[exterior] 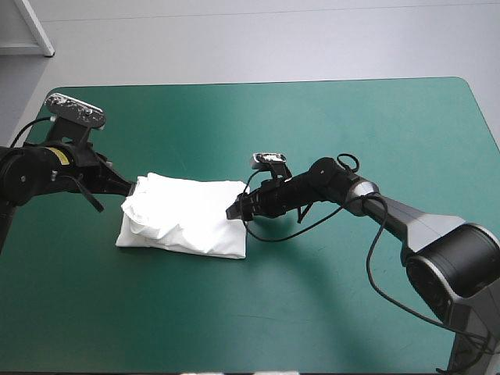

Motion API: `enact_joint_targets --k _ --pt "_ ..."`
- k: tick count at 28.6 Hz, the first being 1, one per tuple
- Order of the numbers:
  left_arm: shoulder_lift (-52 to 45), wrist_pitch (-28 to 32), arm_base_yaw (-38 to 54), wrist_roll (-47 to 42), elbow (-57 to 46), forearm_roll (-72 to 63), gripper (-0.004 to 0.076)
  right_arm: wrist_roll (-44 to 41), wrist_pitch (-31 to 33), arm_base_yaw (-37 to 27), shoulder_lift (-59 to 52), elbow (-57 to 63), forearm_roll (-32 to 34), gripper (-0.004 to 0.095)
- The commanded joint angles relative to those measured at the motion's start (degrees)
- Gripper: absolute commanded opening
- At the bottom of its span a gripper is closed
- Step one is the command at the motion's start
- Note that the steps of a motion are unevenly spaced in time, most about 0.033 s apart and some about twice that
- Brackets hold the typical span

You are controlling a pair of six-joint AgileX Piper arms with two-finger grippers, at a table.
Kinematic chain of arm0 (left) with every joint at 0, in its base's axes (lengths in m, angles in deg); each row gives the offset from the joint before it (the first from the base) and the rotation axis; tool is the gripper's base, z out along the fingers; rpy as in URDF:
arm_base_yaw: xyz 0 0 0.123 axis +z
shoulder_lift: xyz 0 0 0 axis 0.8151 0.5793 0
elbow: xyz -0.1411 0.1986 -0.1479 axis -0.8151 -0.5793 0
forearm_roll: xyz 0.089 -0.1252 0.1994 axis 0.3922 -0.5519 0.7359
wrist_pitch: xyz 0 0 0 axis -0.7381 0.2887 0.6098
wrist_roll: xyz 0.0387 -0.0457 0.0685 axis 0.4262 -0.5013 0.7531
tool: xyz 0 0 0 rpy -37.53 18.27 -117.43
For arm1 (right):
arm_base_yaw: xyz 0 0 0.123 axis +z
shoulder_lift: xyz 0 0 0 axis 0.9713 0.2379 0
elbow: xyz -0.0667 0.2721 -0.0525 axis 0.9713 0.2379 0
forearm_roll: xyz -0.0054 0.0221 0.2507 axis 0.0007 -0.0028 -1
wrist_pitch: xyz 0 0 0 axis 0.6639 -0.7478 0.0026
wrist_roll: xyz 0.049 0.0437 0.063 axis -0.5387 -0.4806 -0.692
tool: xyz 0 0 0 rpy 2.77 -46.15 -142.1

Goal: Fold the cloth

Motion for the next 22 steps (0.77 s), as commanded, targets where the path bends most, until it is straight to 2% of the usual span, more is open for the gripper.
enact_joint_targets --k 1,7,9,12,16,19,22 --pt "-1.2 2.7 0.0 -0.6 1.6 -0.1 0.0019 1.4 -0.3 -0.2 -0.7 -1.2 -2.6 0.0667" --pt "-1.2 2.9 0.0 -0.6 1.6 -0.1 0.0019 3.3 2.9 -0.2 1.2 -1.6 -3.1 0.0396" --pt "-1.2 3.2 0.0 -0.6 1.6 -0.1 0.0019 3.7 3.5 -0.2 1.2 -1.6 -3.1 0.0256" --pt "-1.2 3.2 0.0 -0.6 1.6 -0.1 0.0019 5.0 3.8 -0.2 1.2 -1.6 -3.1 -0.0011" --pt "-1.2 3.3 0.0 -0.6 1.6 -0.1 0.0019 3.0 1.6 -1.0 -0.4 -1.6 1.3 0.0001" --pt "-1.2 3.2 0.0 -0.6 1.6 -0.3 0.0019 -2.8 0.9 -3.5 -4.4 -1.6 12.9 0.0001" --pt "-1.2 3.1 0.0 -0.6 1.6 -0.3 0.0019 -10.8 2.4 -7.8 -10.4 -1.3 28.2 0.0001"
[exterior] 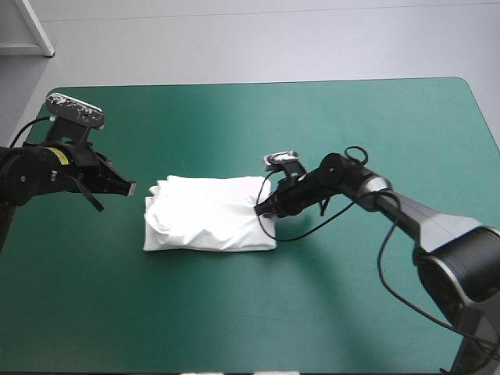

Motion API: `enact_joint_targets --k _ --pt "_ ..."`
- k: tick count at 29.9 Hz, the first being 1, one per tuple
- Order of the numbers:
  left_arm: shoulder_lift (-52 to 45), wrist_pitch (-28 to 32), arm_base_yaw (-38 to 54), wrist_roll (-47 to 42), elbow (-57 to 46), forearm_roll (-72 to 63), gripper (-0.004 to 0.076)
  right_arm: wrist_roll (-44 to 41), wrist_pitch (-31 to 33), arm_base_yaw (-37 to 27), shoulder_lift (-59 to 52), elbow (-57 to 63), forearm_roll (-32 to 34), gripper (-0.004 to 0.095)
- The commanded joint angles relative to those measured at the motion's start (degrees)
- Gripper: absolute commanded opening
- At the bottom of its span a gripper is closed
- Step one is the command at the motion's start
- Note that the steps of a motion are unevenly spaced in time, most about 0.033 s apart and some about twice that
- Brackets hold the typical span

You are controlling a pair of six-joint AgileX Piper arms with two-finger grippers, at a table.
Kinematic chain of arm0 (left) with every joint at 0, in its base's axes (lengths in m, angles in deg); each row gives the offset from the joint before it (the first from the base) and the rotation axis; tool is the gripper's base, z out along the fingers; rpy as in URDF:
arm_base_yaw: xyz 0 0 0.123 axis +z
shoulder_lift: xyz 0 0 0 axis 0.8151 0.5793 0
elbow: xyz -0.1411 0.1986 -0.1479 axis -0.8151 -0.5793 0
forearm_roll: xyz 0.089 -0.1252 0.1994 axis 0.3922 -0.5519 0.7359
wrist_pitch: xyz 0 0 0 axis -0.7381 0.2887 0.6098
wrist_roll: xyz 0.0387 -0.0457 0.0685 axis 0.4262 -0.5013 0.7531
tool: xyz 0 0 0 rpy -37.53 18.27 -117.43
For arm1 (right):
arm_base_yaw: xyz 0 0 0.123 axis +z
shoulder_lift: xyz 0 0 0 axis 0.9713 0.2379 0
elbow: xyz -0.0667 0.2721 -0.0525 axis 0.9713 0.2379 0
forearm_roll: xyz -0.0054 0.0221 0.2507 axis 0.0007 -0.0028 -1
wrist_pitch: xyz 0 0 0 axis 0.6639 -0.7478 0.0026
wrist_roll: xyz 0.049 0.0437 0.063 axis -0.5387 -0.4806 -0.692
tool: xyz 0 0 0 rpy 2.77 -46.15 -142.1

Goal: Fold the cloth

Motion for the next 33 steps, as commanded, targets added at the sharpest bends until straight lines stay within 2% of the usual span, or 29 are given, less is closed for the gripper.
enact_joint_targets --k 1,5,13,18,23,25,26,30,32,33 --pt "-1.2 2.9 0.0 -0.4 1.6 -0.3 0.0019 -7.9 1.5 -6.1 -10.0 -1.1 15.6 0.0001" --pt "-1.2 2.9 0.0 -0.4 1.6 -1.3 0.0019 -12.3 6.9 -16.6 -16.1 -0.9 26.3 0.0001" --pt "-1.2 2.9 0.0 0.6 1.6 -1.6 0.0019 -12.6 12.3 -37.8 -21.0 1.6 34.2 0.0" --pt "-1.2 1.9 0.0 1.4 1.6 -2.0 0.0019 -12.7 10.1 -44.0 -21.0 4.6 35.9 0.0" --pt "-1.2 1.9 0.0 1.6 1.6 -2.7 0.0019 -15.6 8.2 -44.6 -20.4 7.0 38.5 0.0012" --pt "-1.2 1.8 0.0 1.8 1.6 -2.7 0.0019 -15.2 8.1 -44.6 -20.4 7.1 38.5 0.0105" --pt "-1.2 1.8 0.0 1.8 1.6 -2.7 0.0019 -15.2 8.3 -44.6 -20.4 7.1 38.5 0.0205" --pt "-2.0 3.2 0.0 1.6 1.6 -2.7 0.0019 -17.3 9.1 -44.6 -22.2 6.4 37.1 0.0731" --pt "-2.8 3.4 0.0 1.0 1.6 -2.7 0.0019 -17.4 9.6 -44.5 -24.5 5.7 34.1 0.0859" --pt "-3.3 3.6 0.0 0.7 1.6 -2.7 0.0019 -16.1 9.7 -44.2 -26.0 5.3 31.8 0.0862"
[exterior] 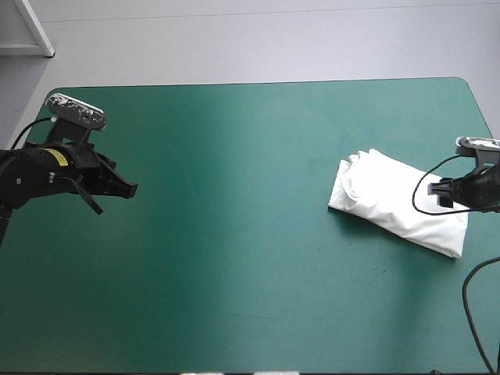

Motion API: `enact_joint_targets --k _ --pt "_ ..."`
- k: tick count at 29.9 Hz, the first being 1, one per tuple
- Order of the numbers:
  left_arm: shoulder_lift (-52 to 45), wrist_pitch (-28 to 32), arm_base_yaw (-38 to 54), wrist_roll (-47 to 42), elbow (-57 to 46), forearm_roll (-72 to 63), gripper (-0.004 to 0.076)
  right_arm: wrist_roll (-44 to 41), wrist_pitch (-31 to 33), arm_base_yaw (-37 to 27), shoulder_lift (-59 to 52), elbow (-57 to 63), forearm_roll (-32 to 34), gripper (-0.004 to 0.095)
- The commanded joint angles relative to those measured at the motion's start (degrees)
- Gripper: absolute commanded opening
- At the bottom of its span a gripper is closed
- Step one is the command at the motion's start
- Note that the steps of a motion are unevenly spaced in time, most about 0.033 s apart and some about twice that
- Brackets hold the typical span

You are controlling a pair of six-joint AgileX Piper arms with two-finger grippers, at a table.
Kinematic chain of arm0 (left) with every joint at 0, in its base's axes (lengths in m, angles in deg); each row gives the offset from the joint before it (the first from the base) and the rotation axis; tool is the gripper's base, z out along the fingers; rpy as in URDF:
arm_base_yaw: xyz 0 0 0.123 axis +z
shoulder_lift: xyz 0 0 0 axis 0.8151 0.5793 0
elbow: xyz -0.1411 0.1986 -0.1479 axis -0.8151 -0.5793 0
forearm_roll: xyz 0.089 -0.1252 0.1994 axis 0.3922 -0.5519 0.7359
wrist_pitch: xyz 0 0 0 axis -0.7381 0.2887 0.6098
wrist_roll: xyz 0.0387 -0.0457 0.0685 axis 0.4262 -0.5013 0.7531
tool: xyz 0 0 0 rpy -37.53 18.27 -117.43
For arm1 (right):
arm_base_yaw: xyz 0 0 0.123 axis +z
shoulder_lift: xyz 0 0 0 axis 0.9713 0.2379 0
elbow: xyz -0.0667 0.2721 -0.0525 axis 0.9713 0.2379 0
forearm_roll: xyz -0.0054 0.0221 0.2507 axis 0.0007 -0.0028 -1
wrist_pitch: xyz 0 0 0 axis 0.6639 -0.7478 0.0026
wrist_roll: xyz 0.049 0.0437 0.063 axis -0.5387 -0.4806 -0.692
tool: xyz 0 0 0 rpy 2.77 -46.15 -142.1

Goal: Fold the cloth

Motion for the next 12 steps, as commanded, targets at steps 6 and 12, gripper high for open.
enact_joint_targets --k 6,12 --pt "-5.9 3.7 0.0 -2.4 1.6 -0.5 0.0019 8.2 0.8 2.4 -16.8 -7.5 -15.6 0.0348" --pt "-12.8 5.1 0.0 -3.6 1.6 4.5 0.0019 10.6 -5.0 2.8 -30.6 -8.3 -18.2 -0.0006"
